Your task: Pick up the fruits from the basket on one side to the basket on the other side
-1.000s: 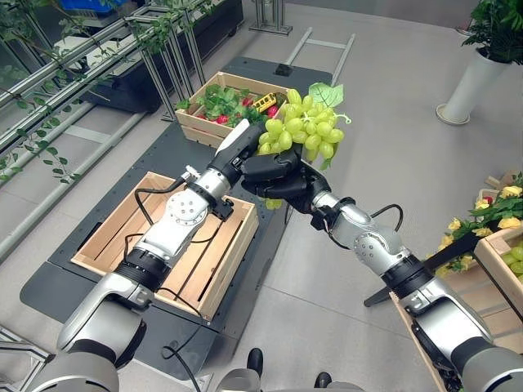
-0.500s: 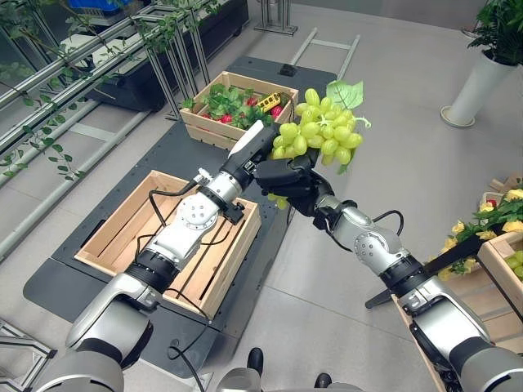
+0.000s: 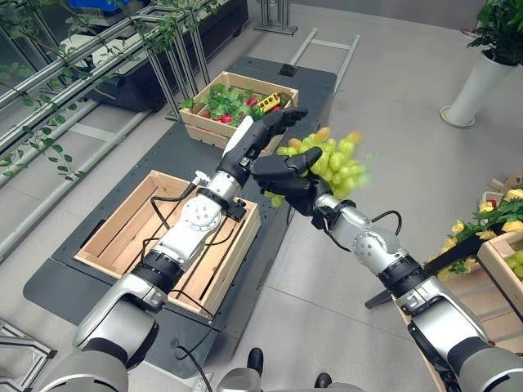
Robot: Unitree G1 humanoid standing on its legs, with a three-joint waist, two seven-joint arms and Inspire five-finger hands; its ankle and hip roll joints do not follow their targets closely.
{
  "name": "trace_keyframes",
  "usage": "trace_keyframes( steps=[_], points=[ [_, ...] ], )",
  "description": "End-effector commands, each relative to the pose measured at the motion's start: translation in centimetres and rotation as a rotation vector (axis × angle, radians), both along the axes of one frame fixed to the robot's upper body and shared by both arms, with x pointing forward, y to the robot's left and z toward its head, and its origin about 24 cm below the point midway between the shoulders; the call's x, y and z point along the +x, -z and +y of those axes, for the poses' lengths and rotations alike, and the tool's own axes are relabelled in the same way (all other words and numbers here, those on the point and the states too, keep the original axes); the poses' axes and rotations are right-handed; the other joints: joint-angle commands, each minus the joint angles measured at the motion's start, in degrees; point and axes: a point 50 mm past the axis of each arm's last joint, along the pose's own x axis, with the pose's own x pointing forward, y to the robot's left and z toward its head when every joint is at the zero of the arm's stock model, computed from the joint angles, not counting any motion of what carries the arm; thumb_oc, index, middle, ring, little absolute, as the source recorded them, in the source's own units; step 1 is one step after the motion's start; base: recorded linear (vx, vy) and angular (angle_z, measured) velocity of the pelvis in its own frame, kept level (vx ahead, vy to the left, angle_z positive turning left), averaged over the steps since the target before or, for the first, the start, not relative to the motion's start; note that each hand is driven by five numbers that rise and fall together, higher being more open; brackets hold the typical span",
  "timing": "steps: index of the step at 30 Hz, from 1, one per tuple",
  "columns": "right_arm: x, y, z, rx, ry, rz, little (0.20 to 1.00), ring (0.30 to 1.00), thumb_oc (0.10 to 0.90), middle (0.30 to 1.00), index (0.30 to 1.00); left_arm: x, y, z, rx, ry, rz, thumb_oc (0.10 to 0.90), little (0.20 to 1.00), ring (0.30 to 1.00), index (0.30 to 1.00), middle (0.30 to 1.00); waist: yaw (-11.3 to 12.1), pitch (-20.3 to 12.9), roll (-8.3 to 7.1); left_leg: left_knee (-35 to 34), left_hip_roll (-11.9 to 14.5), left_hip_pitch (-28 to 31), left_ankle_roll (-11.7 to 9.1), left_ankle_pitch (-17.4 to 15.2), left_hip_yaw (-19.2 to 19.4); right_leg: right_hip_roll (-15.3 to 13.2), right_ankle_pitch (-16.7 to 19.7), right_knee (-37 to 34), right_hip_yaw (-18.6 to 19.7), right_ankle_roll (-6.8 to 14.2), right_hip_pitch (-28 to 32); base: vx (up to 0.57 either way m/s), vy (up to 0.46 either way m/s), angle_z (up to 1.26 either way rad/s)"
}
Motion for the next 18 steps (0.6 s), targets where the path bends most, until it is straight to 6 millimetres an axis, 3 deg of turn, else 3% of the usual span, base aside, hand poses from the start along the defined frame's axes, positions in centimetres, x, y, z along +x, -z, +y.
trace_keyframes(
  steps=[1,9,16,18],
  points=[
    [0.7,-6.5,2.4,0.2,-0.051,-0.235,0.3,0.3,0.4,0.3,0.3,1.6,-3.9,1.7,-0.073,-0.119,-0.161,0.8,0.9,0.9,0.9,0.9,0.0,-11.6,-0.8,0.0,-3.7,0.3,0.2,-6.9,-2.4,2.3,-0.8,0.5,0.8,-4.2,-2.5,0.0,0.0,0.0],
    [1.0,-6.2,1.3,0.161,-0.024,-0.24,0.3,0.3,0.4,0.3,0.3,1.7,-3.6,4.4,-0.112,-0.203,-0.16,0.8,0.9,0.9,0.9,0.9,0.1,-11.7,-0.8,0.0,-3.6,0.3,0.1,-6.8,-2.2,2.3,-0.8,0.4,0.7,-4.2,-2.5,0.0,0.0,0.0],
    [1.2,-5.6,0.8,0.127,0.002,-0.245,0.3,0.3,0.4,0.3,0.3,1.2,-3.2,7.1,-0.429,-0.299,-0.158,0.8,0.9,0.9,0.9,0.9,0.3,-11.6,-0.94,0.0,-3.6,0.4,0.0,-6.8,-2.5,2.2,-1.0,0.7,0.6,-4.3,-2.5,0.0,0.0,0.0],
    [1.1,-5.5,1.0,0.11,0.012,-0.249,0.3,0.3,0.4,0.3,0.3,1.1,-2.3,8.0,-0.615,-0.289,-0.107,0.8,0.9,0.9,0.9,0.9,0.3,-11.6,-1.12,0.0,-3.6,0.4,-0.1,-6.8,-2.6,2.2,-1.1,0.9,0.6,-4.4,-2.6,0.0,0.0,0.0]
  ],
)
